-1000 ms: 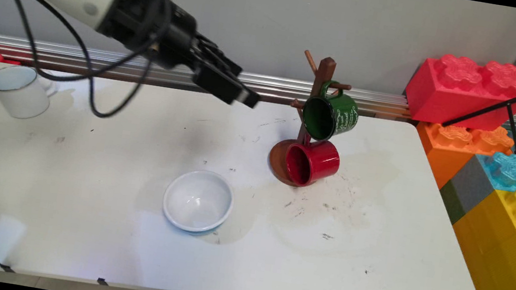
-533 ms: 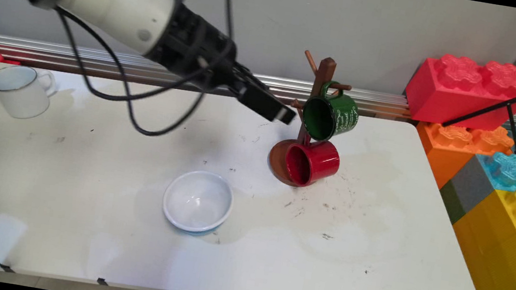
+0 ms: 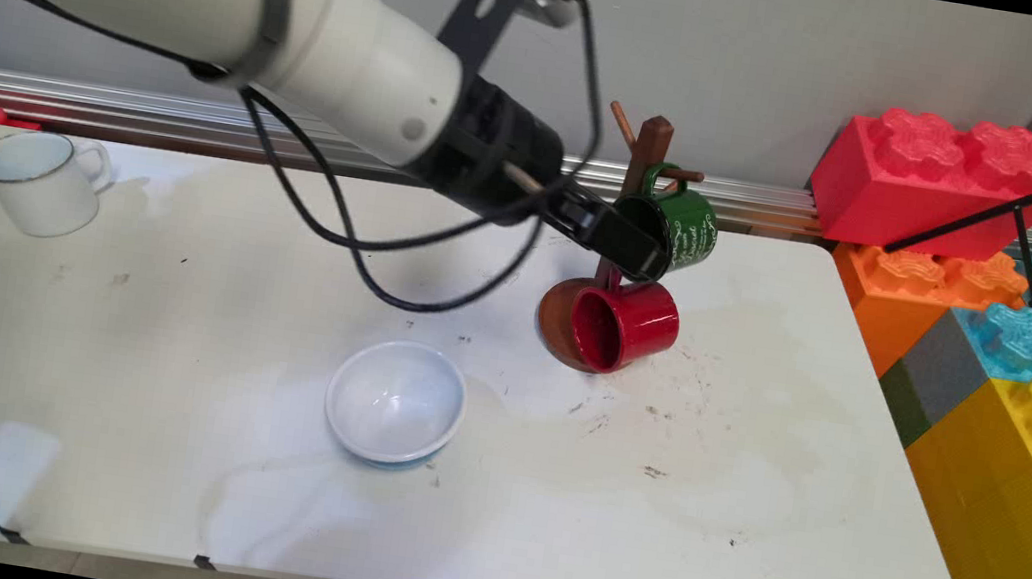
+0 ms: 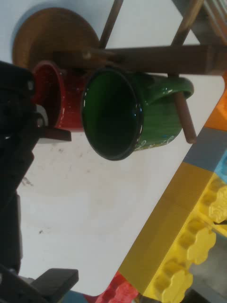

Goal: Pick up the green mug from the rack, then place the picked object on the table

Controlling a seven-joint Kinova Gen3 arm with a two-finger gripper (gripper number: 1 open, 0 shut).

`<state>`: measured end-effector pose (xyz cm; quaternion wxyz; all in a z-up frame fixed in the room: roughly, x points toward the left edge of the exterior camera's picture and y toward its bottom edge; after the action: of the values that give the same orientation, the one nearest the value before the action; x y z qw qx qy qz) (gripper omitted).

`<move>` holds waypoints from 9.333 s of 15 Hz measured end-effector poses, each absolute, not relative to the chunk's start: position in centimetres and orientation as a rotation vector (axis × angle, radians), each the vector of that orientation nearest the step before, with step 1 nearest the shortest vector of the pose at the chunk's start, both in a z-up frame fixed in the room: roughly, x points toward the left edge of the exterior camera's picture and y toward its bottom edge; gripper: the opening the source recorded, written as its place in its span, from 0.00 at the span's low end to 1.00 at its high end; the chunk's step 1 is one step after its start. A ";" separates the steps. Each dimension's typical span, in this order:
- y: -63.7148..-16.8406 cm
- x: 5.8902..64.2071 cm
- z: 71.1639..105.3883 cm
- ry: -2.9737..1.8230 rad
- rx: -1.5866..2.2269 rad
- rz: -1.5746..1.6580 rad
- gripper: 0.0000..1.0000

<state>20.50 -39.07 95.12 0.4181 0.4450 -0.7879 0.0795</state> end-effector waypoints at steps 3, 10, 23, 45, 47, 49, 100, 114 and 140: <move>-39.4 18.9 94.2 -1.962 1.161 0.205 1.00; -40.2 16.7 92.3 -1.939 1.231 0.217 1.00; -42.9 14.8 89.9 -1.881 1.269 0.239 1.00; -44.8 13.4 88.3 -1.784 1.291 0.246 0.00; -44.8 13.4 88.3 -1.780 1.294 0.251 0.00; -44.9 13.5 88.3 -1.777 1.300 0.256 0.00; -38.8 10.0 95.0 -1.850 1.228 0.033 0.00; -38.5 14.2 100.8 -2.402 0.977 0.184 0.00; -46.7 27.5 95.3 -3.010 0.667 0.454 0.00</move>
<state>27.54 -46.69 95.31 0.0126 0.2141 -0.9658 0.1456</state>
